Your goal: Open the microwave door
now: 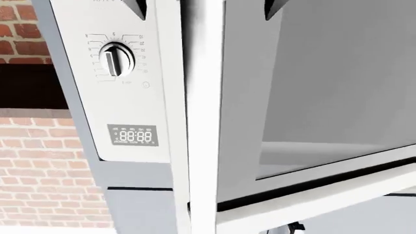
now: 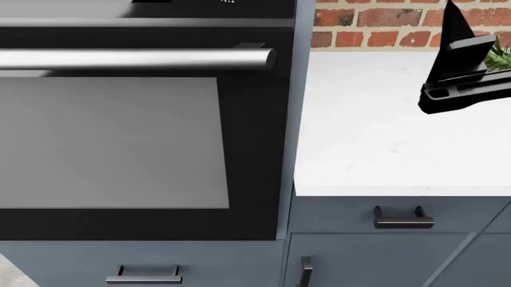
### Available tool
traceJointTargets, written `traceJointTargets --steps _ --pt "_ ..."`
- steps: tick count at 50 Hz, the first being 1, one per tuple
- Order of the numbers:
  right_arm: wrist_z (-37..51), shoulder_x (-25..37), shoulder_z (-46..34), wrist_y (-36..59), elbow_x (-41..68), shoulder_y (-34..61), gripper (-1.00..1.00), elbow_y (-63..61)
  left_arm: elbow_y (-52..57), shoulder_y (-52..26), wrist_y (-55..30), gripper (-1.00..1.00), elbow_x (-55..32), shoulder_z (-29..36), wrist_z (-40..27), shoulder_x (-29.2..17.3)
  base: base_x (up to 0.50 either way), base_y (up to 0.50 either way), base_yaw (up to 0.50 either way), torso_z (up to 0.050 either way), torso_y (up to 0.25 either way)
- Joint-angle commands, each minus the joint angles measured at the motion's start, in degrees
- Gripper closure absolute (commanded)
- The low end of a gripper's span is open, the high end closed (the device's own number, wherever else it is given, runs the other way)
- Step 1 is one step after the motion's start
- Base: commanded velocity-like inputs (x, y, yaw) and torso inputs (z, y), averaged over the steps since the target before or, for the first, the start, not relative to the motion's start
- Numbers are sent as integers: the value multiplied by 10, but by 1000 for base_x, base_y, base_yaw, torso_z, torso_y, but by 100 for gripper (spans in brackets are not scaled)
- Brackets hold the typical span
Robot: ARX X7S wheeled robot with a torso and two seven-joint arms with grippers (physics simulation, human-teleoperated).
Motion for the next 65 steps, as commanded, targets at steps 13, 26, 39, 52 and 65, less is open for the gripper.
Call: traceJointTargets --steps 13,26,39,52,65 --pt "-3 5 -9 -8 -5 -2 -100 -3 159 28 60 -100 29 -27 -49 -32 0 0 0 0 0" --pt "3 10 -6 -18 1 -7 -100 -9 52 -100 83 -100 47 30 -31 49 0 0 0 0 0" --pt "-21 15 27 -35 -16 -51 -100 -23 -42 -176 147 -100 73 99 5 149 0 0 0 0 0" --pt "-52 16 54 -47 -48 -93 -100 -31 -194 -158 250 -100 63 165 47 186 0 0 0 0 0" --pt "-84 3 66 -62 -93 -138 -100 -38 -412 -208 340 -100 -65 331 85 189 0 0 0 0 0"
